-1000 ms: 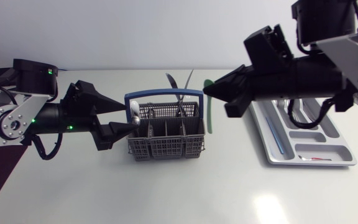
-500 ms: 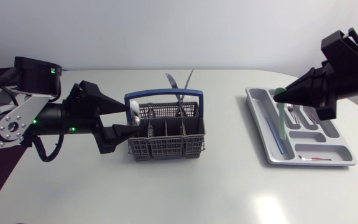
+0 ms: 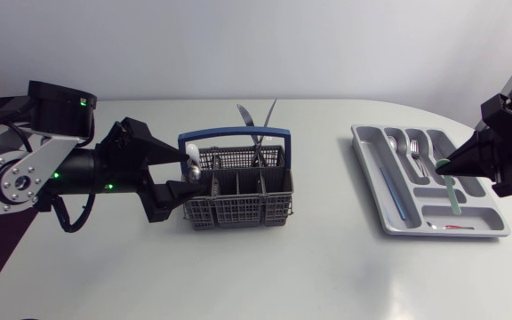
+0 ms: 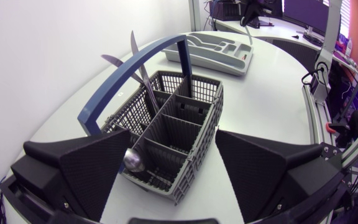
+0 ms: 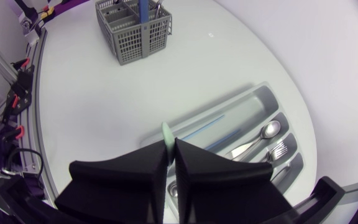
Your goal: Unload the cutlery basket into the drawer organizer.
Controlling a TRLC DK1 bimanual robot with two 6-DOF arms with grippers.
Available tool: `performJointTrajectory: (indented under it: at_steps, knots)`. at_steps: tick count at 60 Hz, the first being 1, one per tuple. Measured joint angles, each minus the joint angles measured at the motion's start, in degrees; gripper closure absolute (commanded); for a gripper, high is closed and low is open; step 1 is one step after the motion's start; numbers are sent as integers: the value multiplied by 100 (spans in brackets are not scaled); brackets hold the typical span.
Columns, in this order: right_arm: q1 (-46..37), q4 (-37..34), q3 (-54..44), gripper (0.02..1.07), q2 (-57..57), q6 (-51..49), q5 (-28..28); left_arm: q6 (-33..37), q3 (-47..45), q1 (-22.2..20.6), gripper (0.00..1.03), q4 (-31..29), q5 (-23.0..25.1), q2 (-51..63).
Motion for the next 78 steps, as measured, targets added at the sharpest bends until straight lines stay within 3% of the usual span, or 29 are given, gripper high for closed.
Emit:
performJointTrajectory:
  at_steps: [28, 56, 78]
  knots:
    - [-514, 59, 691, 101, 1519, -1412, 1143, 44, 37, -114, 8, -149, -216, -4]
    - [-380, 719, 431, 101, 1762, -1961, 2157, 46, 37, -114, 8, -262, -289, -61]
    - [-122, 1257, -52, 101, 1803, -2124, 2618, 48, 37, -122, 8, -297, -356, -120]
